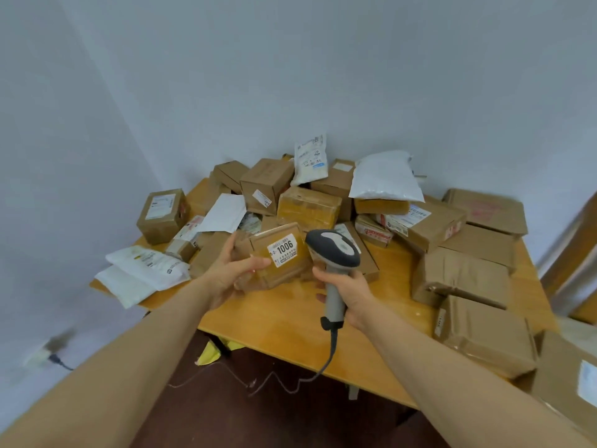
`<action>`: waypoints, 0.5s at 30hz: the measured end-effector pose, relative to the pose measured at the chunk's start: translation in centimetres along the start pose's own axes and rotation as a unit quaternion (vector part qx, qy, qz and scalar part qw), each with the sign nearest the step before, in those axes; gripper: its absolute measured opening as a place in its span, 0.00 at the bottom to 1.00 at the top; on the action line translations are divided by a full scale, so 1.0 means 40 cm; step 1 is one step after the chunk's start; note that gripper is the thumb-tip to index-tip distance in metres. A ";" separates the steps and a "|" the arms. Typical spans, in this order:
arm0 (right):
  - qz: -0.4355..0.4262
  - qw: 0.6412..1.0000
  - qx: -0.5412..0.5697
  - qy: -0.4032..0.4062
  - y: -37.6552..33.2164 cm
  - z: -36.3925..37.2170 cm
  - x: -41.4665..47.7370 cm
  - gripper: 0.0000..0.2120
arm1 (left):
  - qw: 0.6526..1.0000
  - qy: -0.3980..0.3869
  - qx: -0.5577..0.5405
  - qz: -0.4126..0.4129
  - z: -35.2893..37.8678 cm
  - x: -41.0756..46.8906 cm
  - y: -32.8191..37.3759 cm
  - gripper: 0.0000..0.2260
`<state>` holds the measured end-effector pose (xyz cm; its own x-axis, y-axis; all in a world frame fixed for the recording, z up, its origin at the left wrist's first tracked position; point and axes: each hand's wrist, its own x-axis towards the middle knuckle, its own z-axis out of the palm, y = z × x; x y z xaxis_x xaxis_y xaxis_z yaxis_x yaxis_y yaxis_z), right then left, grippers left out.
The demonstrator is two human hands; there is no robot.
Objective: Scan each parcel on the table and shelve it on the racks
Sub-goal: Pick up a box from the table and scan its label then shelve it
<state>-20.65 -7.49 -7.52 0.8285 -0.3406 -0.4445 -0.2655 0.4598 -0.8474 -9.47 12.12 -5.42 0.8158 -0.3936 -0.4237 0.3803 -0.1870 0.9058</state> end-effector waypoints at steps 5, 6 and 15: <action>-0.002 0.987 -0.107 -0.117 -0.026 0.031 -0.041 0.05 | 0.994 0.084 0.057 0.037 -0.108 0.003 0.052 0.57; 0.002 0.984 -0.117 -0.136 -0.031 0.042 -0.046 0.04 | 0.991 0.104 0.080 0.031 -0.128 0.002 0.058 0.59; 0.026 0.961 -0.201 -0.186 -0.059 0.158 -0.050 0.10 | 0.944 0.234 0.231 0.016 -0.274 0.025 0.061 0.60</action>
<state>-18.57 -2.73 -2.79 0.9083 0.0257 -0.4176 -0.4182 0.0886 -0.9040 -2.95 21.14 -3.62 0.9680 0.0149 -0.2506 0.2096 -0.5976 0.7739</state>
